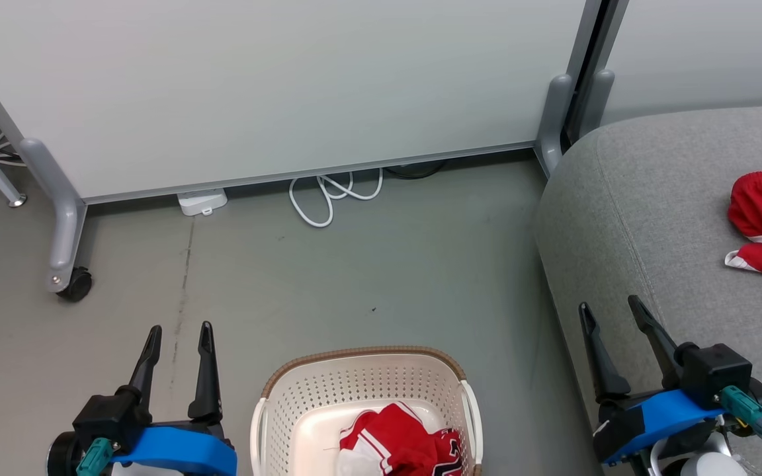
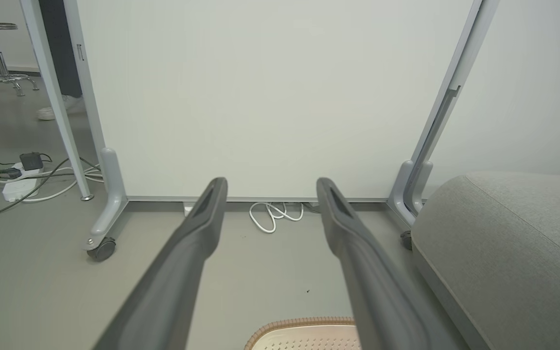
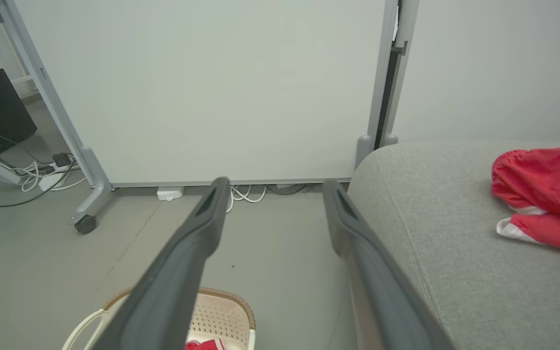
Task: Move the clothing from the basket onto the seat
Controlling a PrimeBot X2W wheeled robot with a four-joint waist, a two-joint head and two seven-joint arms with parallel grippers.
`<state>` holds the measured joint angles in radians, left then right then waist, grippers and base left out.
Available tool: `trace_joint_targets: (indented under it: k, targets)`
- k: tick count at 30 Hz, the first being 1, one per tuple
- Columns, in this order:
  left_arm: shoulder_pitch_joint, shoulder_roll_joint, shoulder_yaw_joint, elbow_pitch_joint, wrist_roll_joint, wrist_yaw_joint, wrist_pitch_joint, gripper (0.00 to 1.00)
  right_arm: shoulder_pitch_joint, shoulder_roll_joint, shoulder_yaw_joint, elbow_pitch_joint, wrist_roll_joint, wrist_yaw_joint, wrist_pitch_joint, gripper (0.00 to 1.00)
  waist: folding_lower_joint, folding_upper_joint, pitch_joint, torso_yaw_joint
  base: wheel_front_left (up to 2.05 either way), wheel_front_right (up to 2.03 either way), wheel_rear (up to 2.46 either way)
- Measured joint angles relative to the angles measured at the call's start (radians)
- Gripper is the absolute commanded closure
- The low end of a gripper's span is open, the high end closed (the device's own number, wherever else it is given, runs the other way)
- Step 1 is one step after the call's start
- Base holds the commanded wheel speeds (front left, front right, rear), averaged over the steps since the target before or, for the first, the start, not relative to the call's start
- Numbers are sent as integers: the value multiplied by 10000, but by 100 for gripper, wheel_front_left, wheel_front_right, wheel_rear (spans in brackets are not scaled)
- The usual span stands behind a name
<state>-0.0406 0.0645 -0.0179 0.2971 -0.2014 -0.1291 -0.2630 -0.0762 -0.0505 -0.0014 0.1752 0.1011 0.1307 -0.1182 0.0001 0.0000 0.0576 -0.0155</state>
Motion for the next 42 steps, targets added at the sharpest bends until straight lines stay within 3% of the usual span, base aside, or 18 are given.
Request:
trace_joint_targets:
  k: [13,25,31,37,42]
  targets:
    - [-406,125,-477,337,35,0,2,0,-313,0,314,-132,144,-2,-102,0,0,0,695,-329,0,0,0]
    - [-1711,383,-1632,1818,-17,-2,2,0,-1203,-2,732,-297,265,-2,-368,0,1,0,2451,-1118,0,0,0]
    - [-2592,646,-2525,3085,-8,-4,0,0,-1606,-4,880,-405,345,0,-571,0,2,0,3464,-1633,0,0,0]
    - [-3682,1081,-4330,5053,-104,-6,0,0,-1979,-4,1168,-451,535,0,-784,0,1,0,4597,-2148,0,0,0]
    - [-4326,1325,-5279,6044,-464,-6,0,0,-2228,-2,1340,-355,690,0,-951,0,1,0,5288,-2419,0,0,0]
